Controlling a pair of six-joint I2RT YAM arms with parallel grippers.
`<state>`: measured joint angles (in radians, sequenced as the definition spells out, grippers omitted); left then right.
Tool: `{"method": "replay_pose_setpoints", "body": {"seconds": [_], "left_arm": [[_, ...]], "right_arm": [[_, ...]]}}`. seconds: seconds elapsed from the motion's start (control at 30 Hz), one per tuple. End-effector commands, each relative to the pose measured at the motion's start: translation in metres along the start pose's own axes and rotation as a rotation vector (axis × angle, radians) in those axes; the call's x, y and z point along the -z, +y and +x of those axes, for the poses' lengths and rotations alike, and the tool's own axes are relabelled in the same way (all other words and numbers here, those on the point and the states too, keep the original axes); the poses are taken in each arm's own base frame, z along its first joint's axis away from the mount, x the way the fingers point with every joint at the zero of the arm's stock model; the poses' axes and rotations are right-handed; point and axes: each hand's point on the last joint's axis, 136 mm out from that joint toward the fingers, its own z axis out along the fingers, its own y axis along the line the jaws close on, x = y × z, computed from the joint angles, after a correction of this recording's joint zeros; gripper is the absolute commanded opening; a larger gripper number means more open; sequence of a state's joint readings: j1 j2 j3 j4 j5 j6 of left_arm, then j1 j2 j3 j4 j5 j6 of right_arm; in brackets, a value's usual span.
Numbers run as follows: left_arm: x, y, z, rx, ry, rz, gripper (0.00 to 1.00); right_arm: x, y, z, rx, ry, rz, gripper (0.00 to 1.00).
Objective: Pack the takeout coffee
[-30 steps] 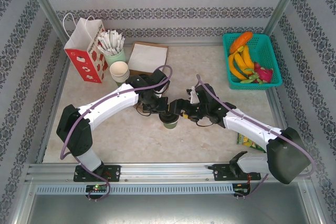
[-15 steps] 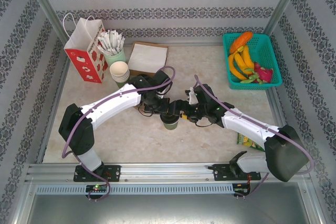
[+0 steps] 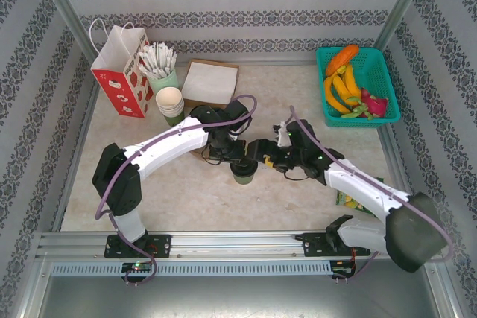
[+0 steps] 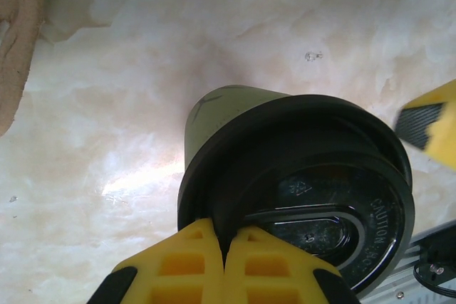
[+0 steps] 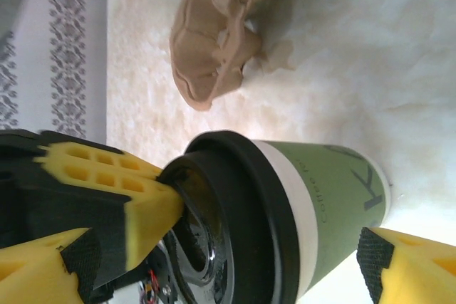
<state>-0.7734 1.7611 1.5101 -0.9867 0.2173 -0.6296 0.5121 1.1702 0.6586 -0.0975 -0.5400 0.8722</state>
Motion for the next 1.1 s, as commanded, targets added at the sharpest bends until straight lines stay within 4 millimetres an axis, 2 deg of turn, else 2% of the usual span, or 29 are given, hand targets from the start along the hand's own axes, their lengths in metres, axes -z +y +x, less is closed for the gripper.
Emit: {"method": "replay_pose_setpoints", "body": {"seconds": [0.0,0.2,0.37,0.53,0.67,1.07], "left_arm": [[-0.014,0.006,0.011,-0.025,0.056,-0.053,0.0],[-0.014,0.006,0.01,-0.025,0.054,-0.051,0.0],[-0.014,0.006,0.01,-0.026,0.054,-0.052,0.0],[-0.014,0.004,0.01,-0.032,0.055,-0.045,0.0],[-0.015,0.002,0.011,-0.036,0.059,-0.039,0.0],[-0.014,0.002,0.01,-0.04,0.057,-0.04,0.0]], "right_arm": [[0.011,-0.012,0.002,0.003,-0.017,0.029,0.95],[0.021,-0.042,0.016,-0.016,0.011,0.121,0.91],[0.019,-0.049,0.019,-0.026,0.008,0.12,0.71],[0.01,-0.034,0.024,-0.02,0.074,0.023,0.56],[0.005,-0.023,0.022,-0.014,0.096,-0.026,0.54],[0.003,-0.009,0.017,0.004,0.096,-0.085,0.5]]}}
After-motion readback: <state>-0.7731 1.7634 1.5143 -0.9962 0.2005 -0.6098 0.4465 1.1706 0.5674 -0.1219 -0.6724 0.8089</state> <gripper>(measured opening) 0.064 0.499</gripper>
